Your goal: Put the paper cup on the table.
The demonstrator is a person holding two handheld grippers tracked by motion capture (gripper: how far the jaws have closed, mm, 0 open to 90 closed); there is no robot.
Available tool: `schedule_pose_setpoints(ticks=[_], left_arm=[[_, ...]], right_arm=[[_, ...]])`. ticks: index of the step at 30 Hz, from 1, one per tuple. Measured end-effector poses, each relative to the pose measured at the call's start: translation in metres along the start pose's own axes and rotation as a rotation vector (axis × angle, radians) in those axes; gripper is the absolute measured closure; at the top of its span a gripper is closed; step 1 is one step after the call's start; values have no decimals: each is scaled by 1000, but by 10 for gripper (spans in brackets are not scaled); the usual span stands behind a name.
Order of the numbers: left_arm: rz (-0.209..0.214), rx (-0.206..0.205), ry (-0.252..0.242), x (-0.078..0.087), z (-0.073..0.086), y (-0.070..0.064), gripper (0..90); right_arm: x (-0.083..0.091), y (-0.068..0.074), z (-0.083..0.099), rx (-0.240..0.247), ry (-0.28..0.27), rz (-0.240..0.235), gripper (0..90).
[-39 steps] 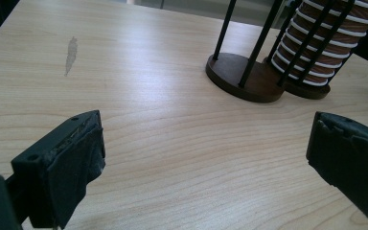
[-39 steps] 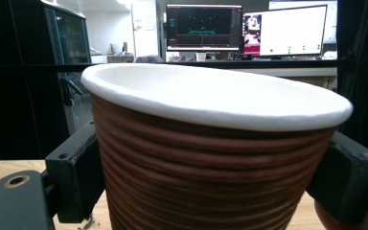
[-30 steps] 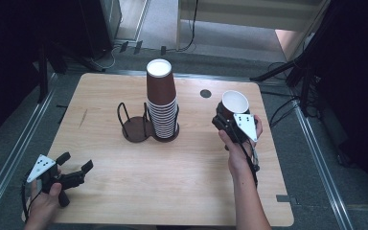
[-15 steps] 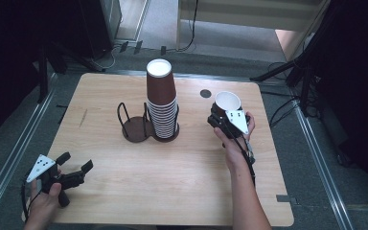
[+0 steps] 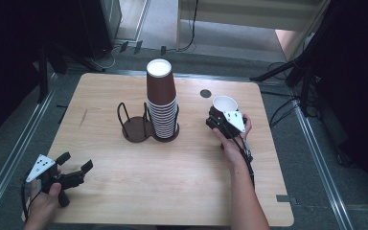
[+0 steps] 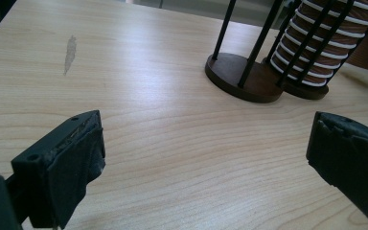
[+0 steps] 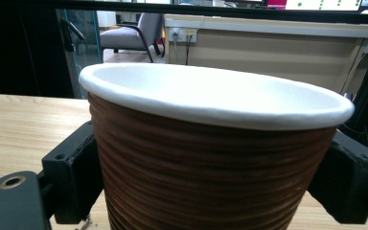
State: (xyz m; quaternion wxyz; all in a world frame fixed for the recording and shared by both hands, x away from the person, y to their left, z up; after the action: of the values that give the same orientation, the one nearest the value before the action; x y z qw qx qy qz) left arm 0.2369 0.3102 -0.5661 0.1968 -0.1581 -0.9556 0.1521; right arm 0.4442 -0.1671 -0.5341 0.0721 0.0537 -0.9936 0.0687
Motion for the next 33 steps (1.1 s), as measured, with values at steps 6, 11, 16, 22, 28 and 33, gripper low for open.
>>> schedule_pose_setpoints(ticks=[6,11,16,22,28,33], left_arm=[[1,0,0,0,0,0,3],[2,-1,-2,0,0,0,3],[2,-1,0,0,0,0,3],[2,-1,1,0,0,0,3],[3,-4,3,0,0,-1,3],[3,-4,4,0,0,-1,3]], right_arm=[[-1,2,4,10,14,-3,107],[-1,2,6,12,31,6,103],[-1,2,9,-8,46,-7,98],[1,0,9,-16,52,-12,77],[3,-1,15,-19,70,-35,39],[7,-2,14,-36,71,-59,0]])
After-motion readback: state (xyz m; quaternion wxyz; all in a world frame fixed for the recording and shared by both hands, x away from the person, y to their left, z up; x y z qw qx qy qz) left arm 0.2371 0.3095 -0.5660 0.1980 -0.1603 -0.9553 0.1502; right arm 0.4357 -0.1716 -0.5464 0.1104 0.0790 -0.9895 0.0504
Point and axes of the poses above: each handheld gripper's, and its own axes: x roughly backward along the jaws, z roughly out of its underside, y roughly to its left, the point moved 4 cm from there along -x, roughly forward along the jaws, and after that the axes turned 6 degrees about x, right-handed, at the moved point
